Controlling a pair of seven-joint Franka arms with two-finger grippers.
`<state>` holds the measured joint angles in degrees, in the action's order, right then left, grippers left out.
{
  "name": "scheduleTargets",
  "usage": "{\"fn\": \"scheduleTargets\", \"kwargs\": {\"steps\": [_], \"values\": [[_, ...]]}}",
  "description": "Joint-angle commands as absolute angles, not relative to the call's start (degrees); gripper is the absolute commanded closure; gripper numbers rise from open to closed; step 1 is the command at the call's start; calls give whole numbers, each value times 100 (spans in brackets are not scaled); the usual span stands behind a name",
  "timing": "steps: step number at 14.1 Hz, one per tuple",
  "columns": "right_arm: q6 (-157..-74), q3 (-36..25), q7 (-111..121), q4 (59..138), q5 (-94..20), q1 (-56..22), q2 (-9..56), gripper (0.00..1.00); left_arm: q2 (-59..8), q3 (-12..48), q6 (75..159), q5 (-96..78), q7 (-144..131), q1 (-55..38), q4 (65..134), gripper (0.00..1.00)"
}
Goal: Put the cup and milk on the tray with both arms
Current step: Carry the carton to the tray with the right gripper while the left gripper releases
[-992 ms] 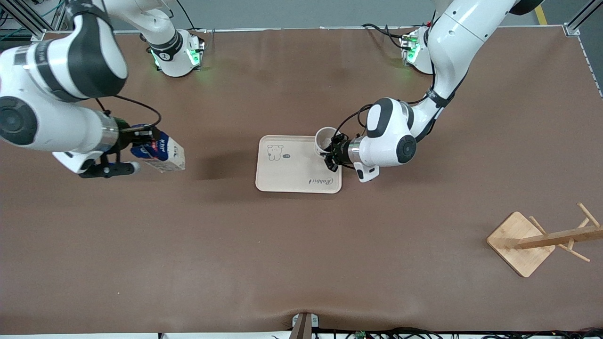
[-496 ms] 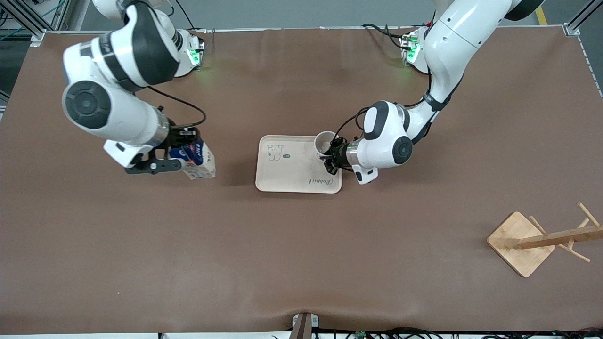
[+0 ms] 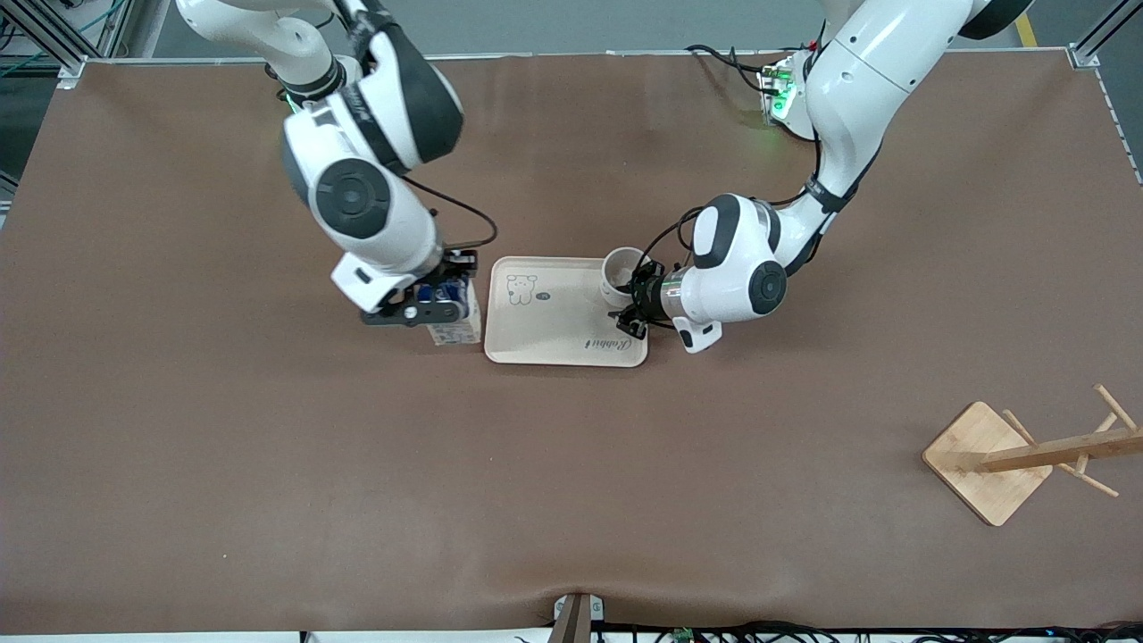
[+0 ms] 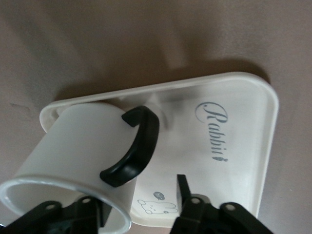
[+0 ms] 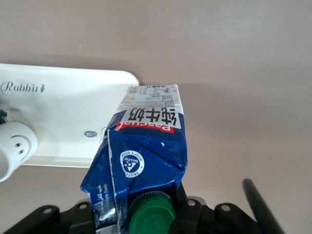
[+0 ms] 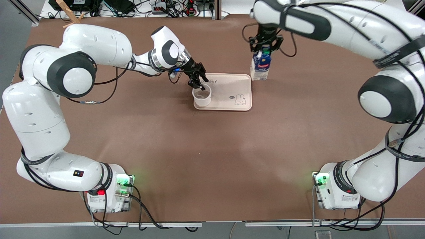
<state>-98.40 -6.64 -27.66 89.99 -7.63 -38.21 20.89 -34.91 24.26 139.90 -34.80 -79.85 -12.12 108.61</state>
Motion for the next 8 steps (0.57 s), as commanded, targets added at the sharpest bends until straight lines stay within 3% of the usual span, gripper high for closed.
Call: {"fn": "scheduleTargets", "kwargs": {"steps": [1, 8], "values": [[-9861, -729, -2883, 8851, -878, -4016, 2241, 100, -3393, 2399, 13983, -3322, -8357, -1266, 10688, 0], [-10002, -729, -2944, 8851, -1397, -4113, 2548, 100, -2787, 2251, 13168, -2771, -8657, -1090, 10134, 0]]}}
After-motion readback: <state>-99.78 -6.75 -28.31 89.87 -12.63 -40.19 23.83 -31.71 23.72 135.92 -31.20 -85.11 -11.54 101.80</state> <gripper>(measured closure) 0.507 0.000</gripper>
